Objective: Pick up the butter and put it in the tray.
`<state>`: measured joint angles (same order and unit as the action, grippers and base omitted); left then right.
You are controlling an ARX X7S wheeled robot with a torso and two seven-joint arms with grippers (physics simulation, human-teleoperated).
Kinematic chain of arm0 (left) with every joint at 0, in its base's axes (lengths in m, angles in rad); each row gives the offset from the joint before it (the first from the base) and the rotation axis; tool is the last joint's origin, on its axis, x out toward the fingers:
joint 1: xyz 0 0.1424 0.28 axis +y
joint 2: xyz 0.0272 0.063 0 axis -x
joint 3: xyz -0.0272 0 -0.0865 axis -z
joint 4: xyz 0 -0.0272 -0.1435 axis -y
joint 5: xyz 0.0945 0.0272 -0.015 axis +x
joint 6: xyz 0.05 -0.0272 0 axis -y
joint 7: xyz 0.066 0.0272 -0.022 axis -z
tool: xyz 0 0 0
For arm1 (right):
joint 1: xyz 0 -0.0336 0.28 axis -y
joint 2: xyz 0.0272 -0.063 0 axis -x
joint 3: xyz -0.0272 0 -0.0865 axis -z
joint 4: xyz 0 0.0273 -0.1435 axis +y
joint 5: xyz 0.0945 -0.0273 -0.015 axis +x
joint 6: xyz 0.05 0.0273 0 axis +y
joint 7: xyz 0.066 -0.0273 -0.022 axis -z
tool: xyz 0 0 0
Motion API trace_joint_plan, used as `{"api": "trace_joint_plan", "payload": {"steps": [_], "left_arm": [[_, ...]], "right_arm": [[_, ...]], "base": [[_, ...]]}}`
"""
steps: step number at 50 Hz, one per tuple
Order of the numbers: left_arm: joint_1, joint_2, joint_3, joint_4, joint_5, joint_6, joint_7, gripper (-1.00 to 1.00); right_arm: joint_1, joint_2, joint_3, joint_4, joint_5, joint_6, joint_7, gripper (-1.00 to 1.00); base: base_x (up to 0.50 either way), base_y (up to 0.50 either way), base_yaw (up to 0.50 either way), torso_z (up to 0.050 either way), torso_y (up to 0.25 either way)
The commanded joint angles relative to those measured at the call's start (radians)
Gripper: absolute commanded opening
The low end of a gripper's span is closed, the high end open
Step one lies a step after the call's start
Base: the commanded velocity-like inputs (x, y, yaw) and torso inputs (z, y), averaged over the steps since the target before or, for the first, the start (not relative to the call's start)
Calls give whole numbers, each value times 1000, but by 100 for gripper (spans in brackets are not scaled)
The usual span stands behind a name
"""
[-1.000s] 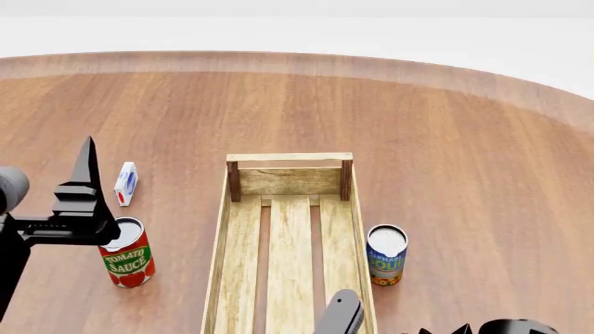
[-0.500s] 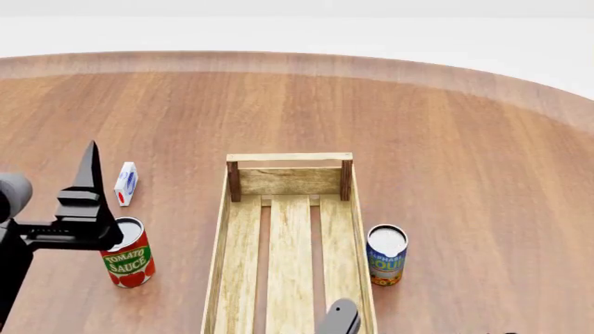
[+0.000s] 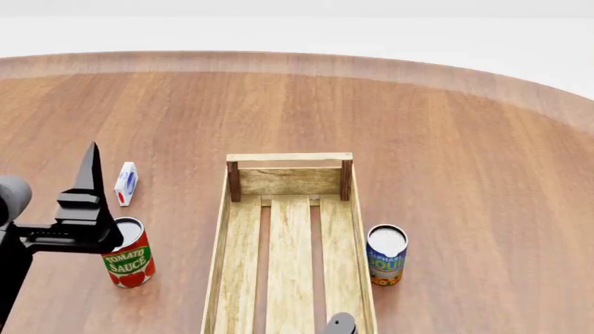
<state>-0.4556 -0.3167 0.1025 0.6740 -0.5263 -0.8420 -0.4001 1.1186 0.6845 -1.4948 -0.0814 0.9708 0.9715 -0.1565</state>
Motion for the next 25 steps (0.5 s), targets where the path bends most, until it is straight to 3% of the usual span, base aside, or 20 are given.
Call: {"api": "trace_joint_plan", "payload": {"steps": [1,10,11,25], "left_arm": [[4,-5,1,8,-8,1,-4,100],[8,-8,3,7,-10,7,-7,100],[9,-8,3,6,-11,7,-7,100],[14,-12,10,-1,-10,19,-9,100]], "right_arm": [[-33,-16,-18,56,-34,-58,-41,100],[-50,-23,-32,64,-50,-83,-59,100],[-54,-25,-38,65,-58,-90,-64,-100],[-57,-22,-45,47,-62,-100,-78,-100]], "base": [[0,0,0,0,0],[0,0,0,0,0],[0,0,0,0,0],[0,1,1,0,0]]}}
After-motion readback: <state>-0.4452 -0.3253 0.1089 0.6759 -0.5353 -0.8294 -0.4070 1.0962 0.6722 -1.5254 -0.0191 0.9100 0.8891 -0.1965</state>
